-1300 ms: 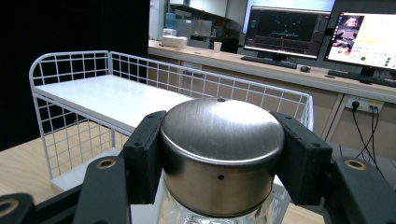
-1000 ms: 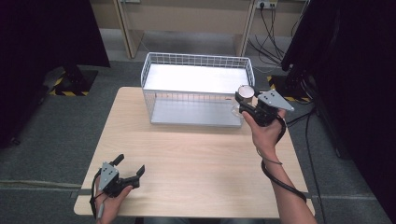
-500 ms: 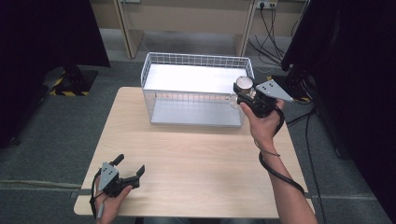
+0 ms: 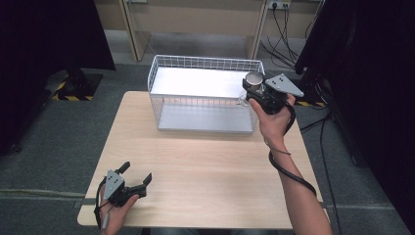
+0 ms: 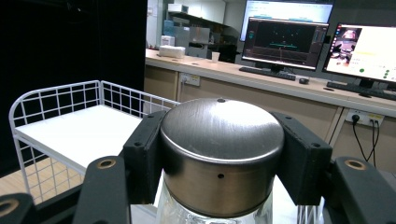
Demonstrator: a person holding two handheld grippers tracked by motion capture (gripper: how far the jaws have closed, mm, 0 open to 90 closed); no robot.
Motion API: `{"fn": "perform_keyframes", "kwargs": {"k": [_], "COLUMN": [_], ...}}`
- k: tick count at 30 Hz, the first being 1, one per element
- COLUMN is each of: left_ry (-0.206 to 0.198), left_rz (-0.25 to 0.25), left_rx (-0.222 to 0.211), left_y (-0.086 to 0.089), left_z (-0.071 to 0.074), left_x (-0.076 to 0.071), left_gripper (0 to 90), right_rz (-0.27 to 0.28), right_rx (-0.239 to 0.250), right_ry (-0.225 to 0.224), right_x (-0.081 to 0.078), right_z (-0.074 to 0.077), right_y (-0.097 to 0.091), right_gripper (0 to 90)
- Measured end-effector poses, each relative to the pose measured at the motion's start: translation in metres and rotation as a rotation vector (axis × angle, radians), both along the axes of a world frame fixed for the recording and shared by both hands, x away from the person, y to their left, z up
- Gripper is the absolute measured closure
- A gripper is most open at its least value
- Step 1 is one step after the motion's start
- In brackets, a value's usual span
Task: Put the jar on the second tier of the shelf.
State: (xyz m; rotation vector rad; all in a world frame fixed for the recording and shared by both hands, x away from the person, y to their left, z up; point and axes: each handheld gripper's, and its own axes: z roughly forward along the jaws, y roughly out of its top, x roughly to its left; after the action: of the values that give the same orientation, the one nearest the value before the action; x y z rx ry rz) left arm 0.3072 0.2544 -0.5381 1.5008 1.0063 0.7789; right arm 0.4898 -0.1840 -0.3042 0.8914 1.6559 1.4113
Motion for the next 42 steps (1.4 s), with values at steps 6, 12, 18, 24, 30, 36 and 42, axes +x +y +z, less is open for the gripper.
{"fn": "perform_keyframes", "kwargs": {"k": [6, 12, 18, 24, 30, 36, 42], "left_ry": [-0.001, 0.000, 0.000, -0.002, -0.001, -0.003, -0.001], "left_rz": [-0.002, -0.003, -0.003, -0.004, -0.006, -0.008, -0.009], "left_rx": [0.001, 0.002, 0.000, 0.000, -0.001, -0.002, -0.002], "left_y": [0.000, 0.000, 0.000, 0.000, 0.000, 0.000, 0.000], "left_z": [0.000, 0.000, 0.000, 0.000, 0.000, 0.000, 0.000], "left_x": [0.000, 0.000, 0.000, 0.000, 0.000, 0.000, 0.000], "left_gripper": [4.9, 4.9, 5.0, 5.0, 5.0, 5.0, 5.0], "right_rz": [-0.006, -0.019, -0.034, -0.048, -0.056, -0.073, -0.085], "right_rx": [0.011, 0.022, 0.027, 0.031, 0.021, 0.030, 0.019], "right_ry": [0.017, 0.033, 0.050, 0.069, 0.084, 0.110, 0.116], "right_x": [0.014, 0.027, 0.041, 0.055, 0.068, 0.082, 0.091], "right_z": [0.003, 0.005, 0.007, 0.007, 0.007, 0.003, 0.005], "right_y": [0.004, 0.007, 0.011, 0.014, 0.018, 0.019, 0.021], "right_gripper": [40.3, 40.2, 40.2, 40.2, 40.2, 40.2, 40.2]}}
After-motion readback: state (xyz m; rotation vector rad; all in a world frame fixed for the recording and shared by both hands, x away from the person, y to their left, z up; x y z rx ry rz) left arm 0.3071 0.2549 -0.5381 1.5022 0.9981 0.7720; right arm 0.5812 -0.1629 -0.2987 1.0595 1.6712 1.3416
